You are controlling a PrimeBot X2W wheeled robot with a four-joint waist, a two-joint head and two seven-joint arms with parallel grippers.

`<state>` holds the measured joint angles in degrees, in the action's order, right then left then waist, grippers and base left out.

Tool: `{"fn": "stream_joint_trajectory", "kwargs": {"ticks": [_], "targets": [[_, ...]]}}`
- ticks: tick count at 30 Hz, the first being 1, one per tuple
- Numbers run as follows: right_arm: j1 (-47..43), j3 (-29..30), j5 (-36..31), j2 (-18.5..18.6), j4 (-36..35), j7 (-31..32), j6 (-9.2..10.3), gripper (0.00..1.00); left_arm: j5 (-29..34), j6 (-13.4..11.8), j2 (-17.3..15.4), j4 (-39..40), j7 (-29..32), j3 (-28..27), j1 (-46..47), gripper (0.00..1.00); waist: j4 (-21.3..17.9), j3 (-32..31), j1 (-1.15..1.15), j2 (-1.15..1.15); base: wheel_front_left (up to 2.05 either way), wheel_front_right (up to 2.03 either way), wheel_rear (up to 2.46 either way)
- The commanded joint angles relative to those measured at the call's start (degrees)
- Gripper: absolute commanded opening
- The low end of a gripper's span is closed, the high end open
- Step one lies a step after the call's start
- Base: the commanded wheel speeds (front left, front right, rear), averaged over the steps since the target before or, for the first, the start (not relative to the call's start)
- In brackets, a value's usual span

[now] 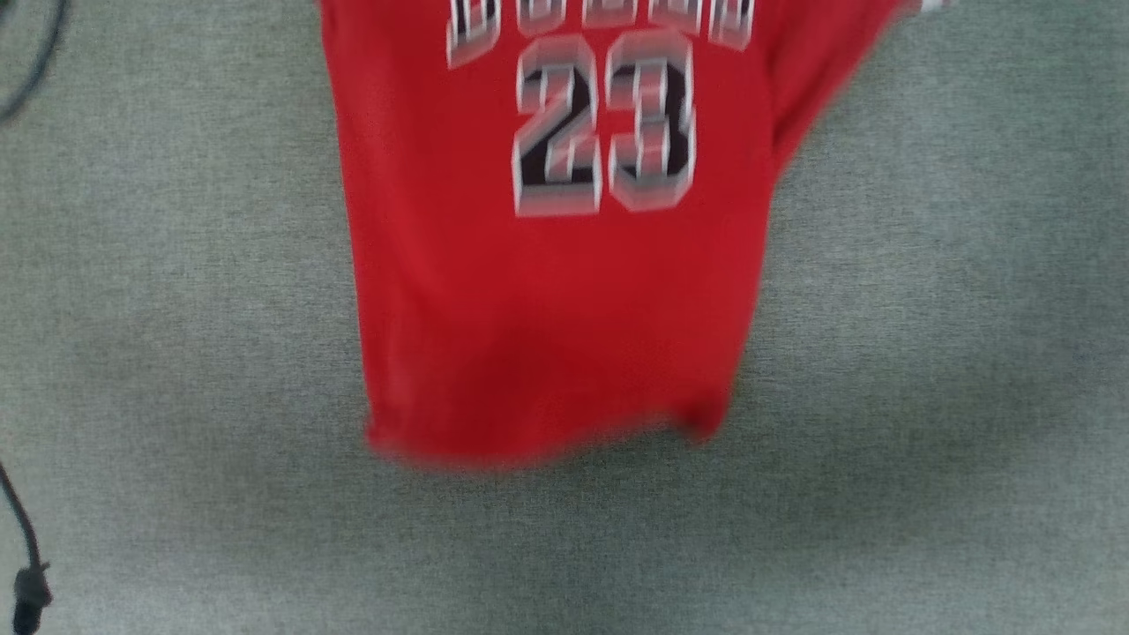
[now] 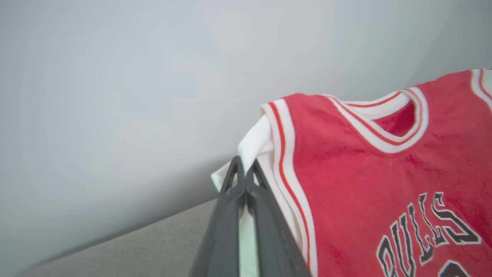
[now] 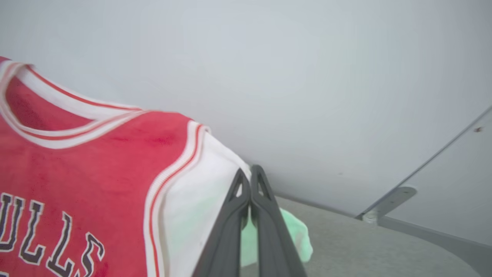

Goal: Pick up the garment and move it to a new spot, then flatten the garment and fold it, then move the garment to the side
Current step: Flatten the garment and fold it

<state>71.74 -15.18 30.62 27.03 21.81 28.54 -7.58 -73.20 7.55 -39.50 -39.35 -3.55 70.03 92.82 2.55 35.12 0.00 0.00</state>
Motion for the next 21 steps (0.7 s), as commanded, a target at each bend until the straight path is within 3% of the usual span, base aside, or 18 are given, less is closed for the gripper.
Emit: {"fn": "stream_joint_trajectory", "kwargs": {"ticks": [1, 6, 10, 14, 21], "targets": [[3.8, 2.8, -2.7, -1.9, 2.5, -2.5, 0.16, 0.00, -0.9, -0.2, 1.1, -2.4, -3.5, -1.8, 2.7, 0.00, -0.2, -0.3, 0.00, 0.00, 0.00, 0.00, 0.00], [15.7, 11.2, -10.9, -6.7, 10.9, -10.2, 0.16, 0.00, -3.4, -0.2, 4.8, -9.3, -10.9, -8.6, 10.3, 0.00, -0.7, -1.3, 0.00, 0.00, 0.00, 0.00, 0.00], [23.1, 16.7, -16.5, -8.9, 15.9, -17.5, 0.16, 0.00, -2.2, -0.2, 6.3, -10.7, -11.7, -16.1, 15.1, 0.00, -0.9, -2.1, 0.00, 0.00, 0.00, 0.00, 0.00], [25.4, 17.9, -19.8, -9.8, 20.5, -20.7, 0.17, 0.00, 0.9, -0.2, 7.9, -8.7, -11.7, -21.1, 12.2, 0.00, -0.7, -3.3, 0.00, 0.00, 0.00, 0.00, 0.00], [17.8, 15.8, -16.5, -9.6, 24.5, -20.8, 0.16, 0.00, -1.1, -0.2, 8.2, -5.2, -11.7, -18.2, 0.5, 0.00, 0.1, -5.8, 0.00, 0.00, 0.00, 0.00, 0.00]]}}
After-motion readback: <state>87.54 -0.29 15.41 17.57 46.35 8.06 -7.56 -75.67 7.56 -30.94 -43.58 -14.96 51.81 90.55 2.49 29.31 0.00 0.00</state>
